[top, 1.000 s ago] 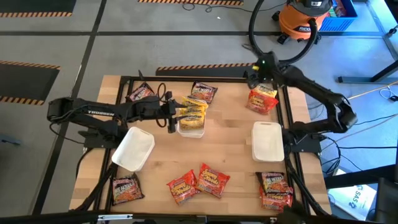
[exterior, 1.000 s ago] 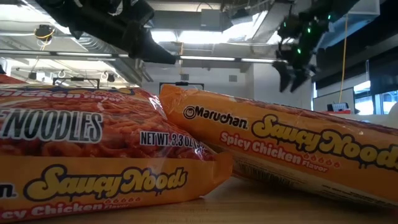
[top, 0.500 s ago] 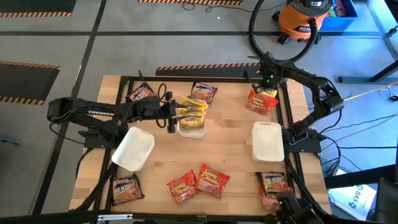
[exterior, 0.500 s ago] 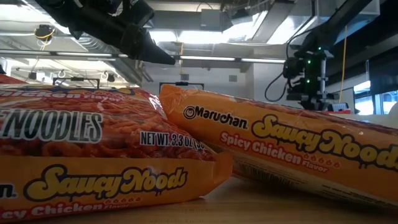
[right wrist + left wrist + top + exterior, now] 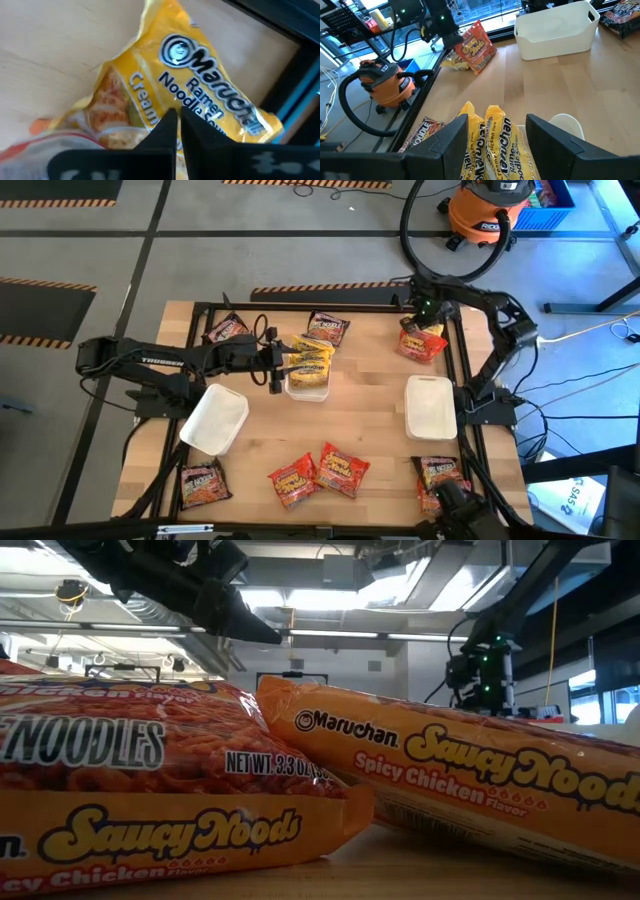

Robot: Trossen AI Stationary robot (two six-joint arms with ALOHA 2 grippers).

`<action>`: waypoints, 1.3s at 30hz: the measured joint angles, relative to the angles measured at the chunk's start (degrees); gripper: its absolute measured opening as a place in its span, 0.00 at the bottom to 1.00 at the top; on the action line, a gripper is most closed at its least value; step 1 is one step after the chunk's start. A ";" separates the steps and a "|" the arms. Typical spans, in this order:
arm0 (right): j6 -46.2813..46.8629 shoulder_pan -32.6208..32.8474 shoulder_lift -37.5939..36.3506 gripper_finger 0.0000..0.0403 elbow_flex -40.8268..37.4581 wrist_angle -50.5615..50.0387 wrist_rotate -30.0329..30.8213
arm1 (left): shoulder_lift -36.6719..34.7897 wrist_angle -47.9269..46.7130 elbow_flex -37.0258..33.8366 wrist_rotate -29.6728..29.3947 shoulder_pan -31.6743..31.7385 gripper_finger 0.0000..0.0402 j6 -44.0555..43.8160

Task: Sort Maruchan noodles
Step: Put the yellow noodle pack into the center white bin

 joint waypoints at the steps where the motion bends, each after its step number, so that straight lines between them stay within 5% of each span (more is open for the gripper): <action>1: 0.04 0.00 0.69 0.00 0.52 -0.01 -0.01 | 0.00 0.00 0.00 0.00 0.00 0.48 -0.01; 25: -1.57 11.15 7.57 0.00 7.29 4.67 -5.57 | 0.00 -0.02 0.02 -0.01 0.00 0.48 -0.04; 39: -2.91 9.02 7.42 0.00 14.85 -9.17 6.86 | 0.00 -1.85 0.04 0.00 0.00 0.48 -0.45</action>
